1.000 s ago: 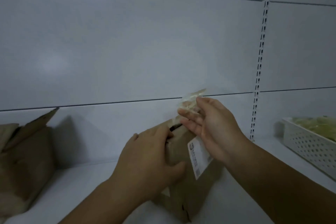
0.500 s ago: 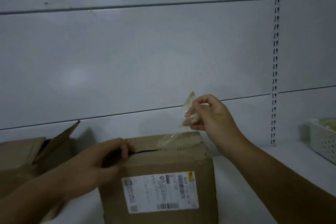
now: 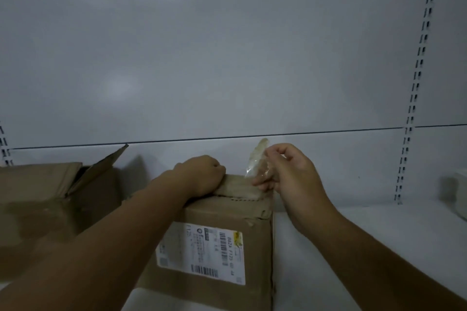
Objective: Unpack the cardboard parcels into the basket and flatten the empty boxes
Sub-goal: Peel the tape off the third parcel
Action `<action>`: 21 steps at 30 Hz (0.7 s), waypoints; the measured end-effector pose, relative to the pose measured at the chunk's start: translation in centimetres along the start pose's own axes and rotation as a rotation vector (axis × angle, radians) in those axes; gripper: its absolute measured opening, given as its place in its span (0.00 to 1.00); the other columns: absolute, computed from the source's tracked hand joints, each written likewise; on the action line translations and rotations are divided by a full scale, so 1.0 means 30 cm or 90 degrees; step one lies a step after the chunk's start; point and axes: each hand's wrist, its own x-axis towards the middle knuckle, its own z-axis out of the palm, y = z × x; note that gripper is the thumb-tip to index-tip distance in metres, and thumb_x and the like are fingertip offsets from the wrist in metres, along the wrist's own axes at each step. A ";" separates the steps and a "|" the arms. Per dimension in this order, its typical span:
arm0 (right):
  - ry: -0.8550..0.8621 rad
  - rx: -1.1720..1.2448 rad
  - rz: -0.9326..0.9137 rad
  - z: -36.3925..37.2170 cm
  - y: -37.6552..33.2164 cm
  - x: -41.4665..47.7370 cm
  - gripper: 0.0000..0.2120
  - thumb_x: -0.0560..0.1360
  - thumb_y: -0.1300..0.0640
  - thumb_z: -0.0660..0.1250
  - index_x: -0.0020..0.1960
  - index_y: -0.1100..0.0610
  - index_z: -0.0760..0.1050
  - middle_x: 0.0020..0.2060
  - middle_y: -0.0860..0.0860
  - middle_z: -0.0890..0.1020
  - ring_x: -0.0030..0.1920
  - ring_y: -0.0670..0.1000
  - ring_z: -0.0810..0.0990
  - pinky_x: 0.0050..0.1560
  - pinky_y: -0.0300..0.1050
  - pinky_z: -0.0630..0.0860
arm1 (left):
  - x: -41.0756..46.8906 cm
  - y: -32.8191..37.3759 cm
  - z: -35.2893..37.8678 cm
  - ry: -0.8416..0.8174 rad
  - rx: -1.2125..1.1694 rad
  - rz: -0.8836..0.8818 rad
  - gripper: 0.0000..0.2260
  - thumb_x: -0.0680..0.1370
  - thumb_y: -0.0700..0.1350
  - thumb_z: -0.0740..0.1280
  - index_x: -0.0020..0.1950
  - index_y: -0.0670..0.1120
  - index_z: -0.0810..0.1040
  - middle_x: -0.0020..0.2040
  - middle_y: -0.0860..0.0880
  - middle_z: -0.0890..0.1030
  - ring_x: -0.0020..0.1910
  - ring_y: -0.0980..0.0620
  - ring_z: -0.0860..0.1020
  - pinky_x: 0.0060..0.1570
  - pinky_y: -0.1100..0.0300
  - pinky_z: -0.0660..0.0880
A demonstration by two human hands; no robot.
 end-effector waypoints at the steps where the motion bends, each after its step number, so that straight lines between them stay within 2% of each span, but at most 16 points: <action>1: -0.007 0.024 0.020 -0.020 -0.012 0.007 0.10 0.80 0.60 0.57 0.42 0.58 0.73 0.27 0.50 0.78 0.25 0.47 0.78 0.25 0.37 0.74 | 0.001 -0.010 0.003 0.003 -0.005 0.009 0.17 0.81 0.50 0.52 0.49 0.42 0.76 0.55 0.44 0.79 0.53 0.44 0.75 0.59 0.48 0.70; 5: 0.075 0.118 0.028 -0.165 -0.071 0.038 0.12 0.80 0.61 0.55 0.41 0.60 0.72 0.30 0.53 0.78 0.23 0.45 0.67 0.23 0.36 0.66 | -0.007 -0.024 0.007 0.010 -0.060 -0.004 0.22 0.80 0.59 0.49 0.54 0.48 0.77 0.59 0.46 0.77 0.58 0.45 0.74 0.64 0.46 0.65; 7: 0.095 0.110 0.044 -0.251 -0.093 0.049 0.13 0.80 0.61 0.55 0.39 0.59 0.71 0.28 0.52 0.77 0.21 0.44 0.64 0.22 0.37 0.61 | 0.000 -0.020 0.012 0.005 -0.022 0.011 0.20 0.80 0.59 0.50 0.50 0.49 0.77 0.57 0.46 0.78 0.55 0.46 0.74 0.63 0.47 0.67; 9: 0.084 0.008 0.102 -0.312 -0.093 0.046 0.15 0.80 0.54 0.55 0.38 0.58 0.72 0.24 0.51 0.72 0.20 0.45 0.63 0.24 0.39 0.58 | 0.005 -0.016 0.014 0.000 0.009 0.023 0.18 0.80 0.58 0.51 0.47 0.50 0.76 0.54 0.46 0.79 0.53 0.46 0.75 0.61 0.49 0.69; 11: 0.023 -0.108 0.172 -0.332 -0.081 0.032 0.25 0.77 0.39 0.52 0.41 0.59 0.74 0.23 0.52 0.71 0.21 0.46 0.63 0.24 0.39 0.57 | 0.011 -0.016 0.015 0.000 0.028 0.027 0.17 0.80 0.57 0.51 0.47 0.50 0.75 0.54 0.46 0.79 0.52 0.46 0.75 0.60 0.49 0.69; 13: -0.010 -0.141 0.194 -0.321 -0.071 0.022 0.28 0.73 0.35 0.52 0.46 0.58 0.76 0.26 0.54 0.74 0.22 0.47 0.66 0.24 0.40 0.60 | 0.012 -0.014 0.018 -0.005 0.044 0.032 0.18 0.80 0.57 0.50 0.47 0.50 0.75 0.53 0.46 0.79 0.51 0.47 0.75 0.60 0.49 0.69; 15: -0.010 -0.085 0.172 -0.283 -0.073 0.013 0.17 0.78 0.45 0.55 0.50 0.57 0.75 0.33 0.58 0.80 0.25 0.50 0.71 0.24 0.40 0.64 | 0.013 -0.011 0.020 -0.008 0.052 0.038 0.18 0.81 0.56 0.50 0.46 0.49 0.76 0.53 0.46 0.79 0.51 0.47 0.75 0.59 0.49 0.70; 17: -0.060 -0.090 0.114 -0.235 -0.079 0.006 0.06 0.78 0.59 0.58 0.50 0.57 0.74 0.41 0.61 0.81 0.30 0.52 0.77 0.26 0.41 0.69 | 0.015 -0.009 0.021 -0.006 0.056 0.043 0.19 0.81 0.56 0.50 0.43 0.49 0.75 0.51 0.46 0.79 0.50 0.47 0.75 0.59 0.49 0.70; 19: -0.152 -0.205 0.049 -0.194 -0.075 0.000 0.09 0.75 0.66 0.61 0.49 0.54 0.75 0.45 0.55 0.82 0.37 0.49 0.80 0.31 0.40 0.74 | 0.016 -0.011 0.022 -0.001 0.052 0.041 0.19 0.81 0.56 0.50 0.39 0.50 0.74 0.48 0.47 0.79 0.48 0.47 0.75 0.57 0.50 0.71; 21: -0.244 -0.427 -0.033 -0.173 -0.064 -0.009 0.17 0.72 0.66 0.64 0.53 0.46 0.74 0.48 0.44 0.79 0.39 0.41 0.78 0.38 0.33 0.74 | 0.015 -0.012 0.023 0.004 0.042 0.037 0.19 0.80 0.56 0.51 0.37 0.50 0.74 0.46 0.47 0.79 0.47 0.48 0.76 0.55 0.51 0.71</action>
